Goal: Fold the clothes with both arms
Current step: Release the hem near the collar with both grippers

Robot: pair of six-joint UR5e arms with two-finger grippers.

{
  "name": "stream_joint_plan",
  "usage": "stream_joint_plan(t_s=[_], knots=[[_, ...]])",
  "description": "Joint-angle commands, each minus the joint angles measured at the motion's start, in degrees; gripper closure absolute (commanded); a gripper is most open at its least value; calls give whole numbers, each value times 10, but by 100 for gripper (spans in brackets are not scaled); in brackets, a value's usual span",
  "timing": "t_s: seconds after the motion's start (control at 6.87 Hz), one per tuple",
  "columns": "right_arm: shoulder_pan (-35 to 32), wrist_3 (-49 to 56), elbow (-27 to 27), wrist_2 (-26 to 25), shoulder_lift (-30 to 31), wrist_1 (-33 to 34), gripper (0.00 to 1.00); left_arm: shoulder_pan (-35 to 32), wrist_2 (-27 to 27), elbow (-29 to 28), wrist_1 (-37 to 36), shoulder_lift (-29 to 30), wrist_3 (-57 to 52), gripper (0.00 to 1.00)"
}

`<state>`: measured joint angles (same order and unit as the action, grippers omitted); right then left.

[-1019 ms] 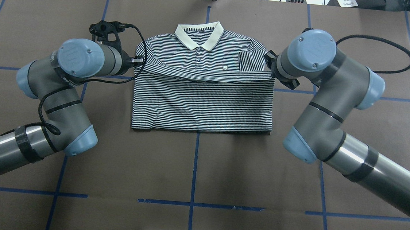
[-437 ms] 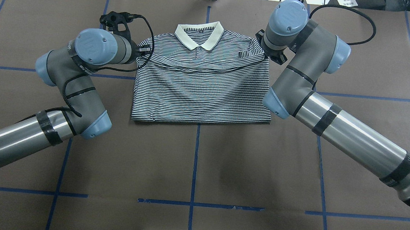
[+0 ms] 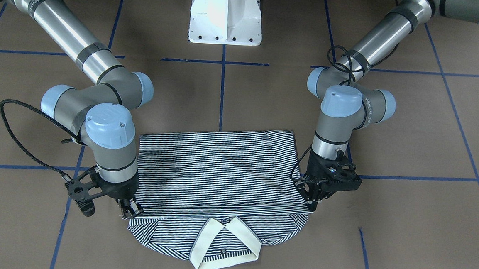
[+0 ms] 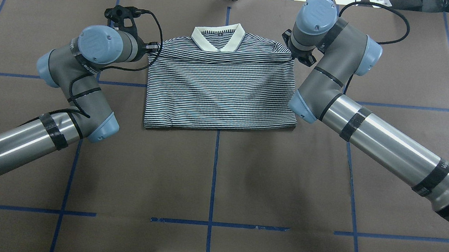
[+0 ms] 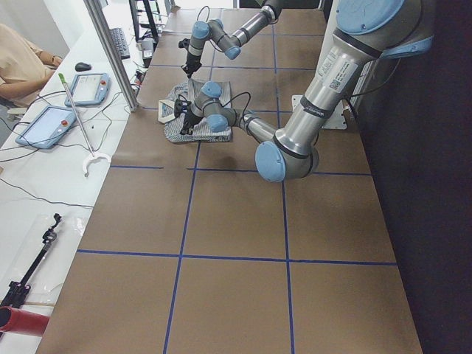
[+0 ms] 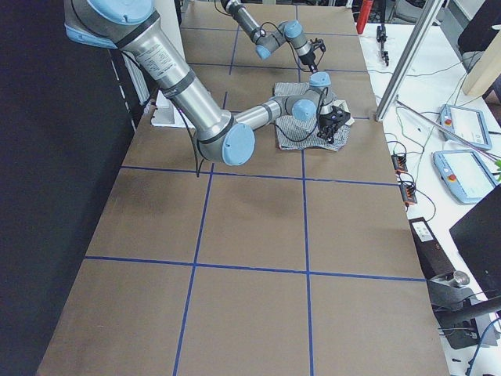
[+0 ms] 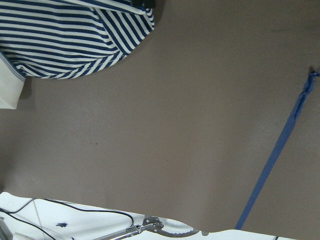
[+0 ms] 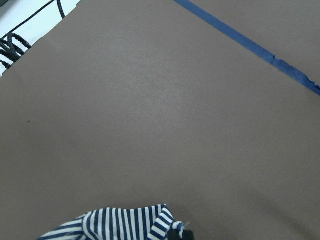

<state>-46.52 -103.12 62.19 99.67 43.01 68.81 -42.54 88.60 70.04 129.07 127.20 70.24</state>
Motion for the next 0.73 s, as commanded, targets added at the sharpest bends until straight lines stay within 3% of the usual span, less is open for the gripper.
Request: stream_joint_plan(t_s=[0.0, 0.58], knots=[[-2, 12, -35, 0, -22, -2, 100, -3, 0, -8, 7, 2, -5, 100], [-1, 34, -54, 0, -31, -3, 100, -3, 0, -8, 7, 7, -5, 100]])
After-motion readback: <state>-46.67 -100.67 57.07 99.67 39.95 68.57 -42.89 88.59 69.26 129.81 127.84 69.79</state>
